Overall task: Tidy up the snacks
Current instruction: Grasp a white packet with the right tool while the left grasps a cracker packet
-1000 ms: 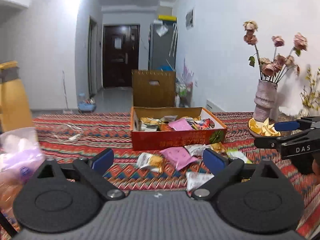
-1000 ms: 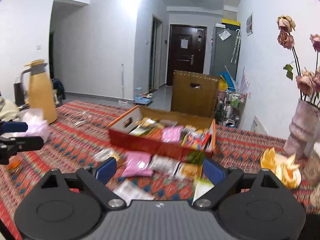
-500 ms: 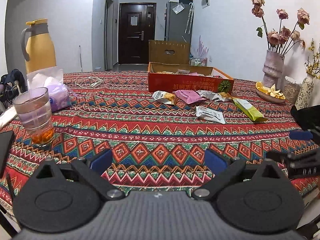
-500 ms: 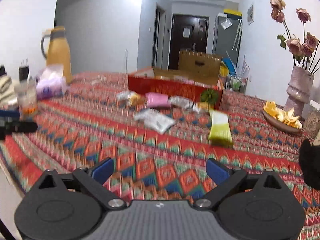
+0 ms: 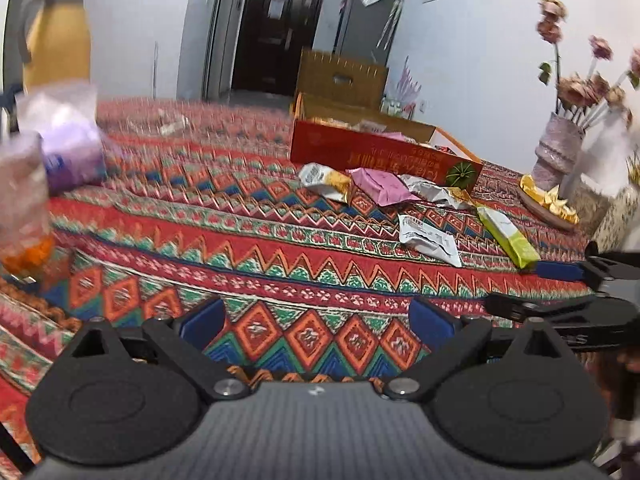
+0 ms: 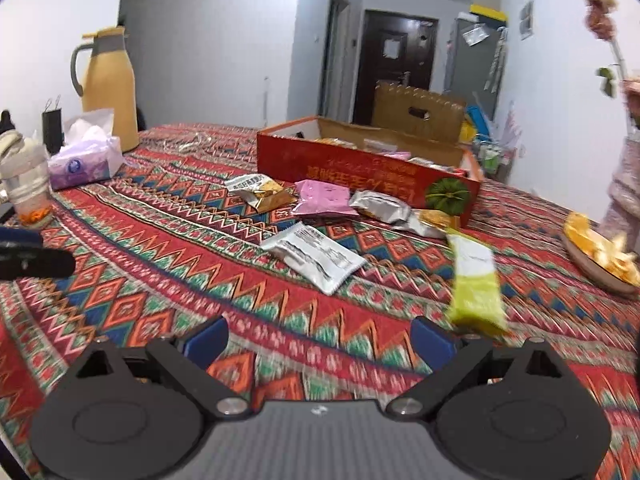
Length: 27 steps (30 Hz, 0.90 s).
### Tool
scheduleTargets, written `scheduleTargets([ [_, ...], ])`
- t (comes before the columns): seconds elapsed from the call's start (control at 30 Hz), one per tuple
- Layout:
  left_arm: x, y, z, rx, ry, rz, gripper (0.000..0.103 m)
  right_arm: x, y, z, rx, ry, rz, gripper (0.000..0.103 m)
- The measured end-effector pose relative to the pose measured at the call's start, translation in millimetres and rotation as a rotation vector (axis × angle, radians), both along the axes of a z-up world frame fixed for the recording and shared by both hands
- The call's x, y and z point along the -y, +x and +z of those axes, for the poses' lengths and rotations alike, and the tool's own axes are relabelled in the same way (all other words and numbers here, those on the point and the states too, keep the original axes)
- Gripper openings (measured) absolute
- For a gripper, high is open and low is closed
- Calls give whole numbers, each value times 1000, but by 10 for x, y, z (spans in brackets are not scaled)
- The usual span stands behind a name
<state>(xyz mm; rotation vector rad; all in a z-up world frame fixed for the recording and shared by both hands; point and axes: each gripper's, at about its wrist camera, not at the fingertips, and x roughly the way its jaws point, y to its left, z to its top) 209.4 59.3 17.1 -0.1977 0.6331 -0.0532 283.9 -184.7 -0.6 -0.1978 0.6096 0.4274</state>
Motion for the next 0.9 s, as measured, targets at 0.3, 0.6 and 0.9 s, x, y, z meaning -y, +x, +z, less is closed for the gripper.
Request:
scheduleTargets([
  [0.3,94,1127,59,-29,-9,-140,100,-290,1085,-164,-61,-55,100,85],
  [0.6,156,2255,-186,-72,-114,93,99,27,1365,-308,-88,115,14,59],
  [0.9,579,2562,-322,-50,79,231,65,161,1308,-299,-95,143,-5,55],
])
